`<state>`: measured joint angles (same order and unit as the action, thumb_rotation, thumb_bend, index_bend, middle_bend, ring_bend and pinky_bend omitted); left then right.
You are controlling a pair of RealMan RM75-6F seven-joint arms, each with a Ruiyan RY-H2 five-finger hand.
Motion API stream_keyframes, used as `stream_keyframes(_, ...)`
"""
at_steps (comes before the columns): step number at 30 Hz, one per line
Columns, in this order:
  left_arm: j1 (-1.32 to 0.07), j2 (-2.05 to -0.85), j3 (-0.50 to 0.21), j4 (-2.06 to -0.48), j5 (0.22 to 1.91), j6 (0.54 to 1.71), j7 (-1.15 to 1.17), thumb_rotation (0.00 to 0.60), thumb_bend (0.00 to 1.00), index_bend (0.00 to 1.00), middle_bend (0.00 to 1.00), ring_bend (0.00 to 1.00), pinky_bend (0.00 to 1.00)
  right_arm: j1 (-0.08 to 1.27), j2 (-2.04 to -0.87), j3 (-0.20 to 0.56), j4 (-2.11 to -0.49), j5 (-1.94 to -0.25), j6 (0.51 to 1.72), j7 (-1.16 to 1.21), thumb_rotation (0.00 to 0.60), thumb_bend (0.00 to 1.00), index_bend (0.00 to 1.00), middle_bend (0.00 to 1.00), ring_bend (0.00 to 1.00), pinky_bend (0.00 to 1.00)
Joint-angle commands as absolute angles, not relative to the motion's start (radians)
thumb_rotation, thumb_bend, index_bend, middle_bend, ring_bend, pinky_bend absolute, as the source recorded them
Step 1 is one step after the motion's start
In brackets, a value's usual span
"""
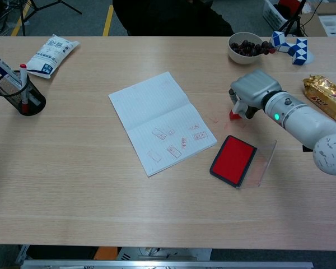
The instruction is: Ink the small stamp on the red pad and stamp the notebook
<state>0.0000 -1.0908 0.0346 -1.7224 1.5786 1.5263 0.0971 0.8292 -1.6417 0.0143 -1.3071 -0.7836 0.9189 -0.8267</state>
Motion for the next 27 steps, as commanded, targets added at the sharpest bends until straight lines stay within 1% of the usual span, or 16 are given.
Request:
stream_keyframes(1,0.000,-1.091,0.035,-1.722,1.579,1.526,0.097,0.600,0.12,0.01,0.15,0.20,0.12,0.829,-1.640,0.016,-1.310,-0.782,0.918,-0.827,0.600,0.40,0.73,0.55,0.41,0.31)
stream_keyframes(7,-0.002,-1.093,0.035,-1.721,1.579,1.523,0.099,0.600,0.12,0.01,0.15,0.20,0.12,0.829,-1.635,0.015,-1.318,-0.774,0.913,-0.839,0.600,0.35,0.66,0.52,0.39,0.31)
stream_keyframes(27,-0.001,-1.092,0.037,-1.716,1.578,1.524,0.095,0.600,0.12,0.01,0.15,0.20,0.12,0.835,-1.635,0.013,-1.337,-0.762,0.925,-0.875,0.600,0.29,0.51,0.47,0.35,0.28)
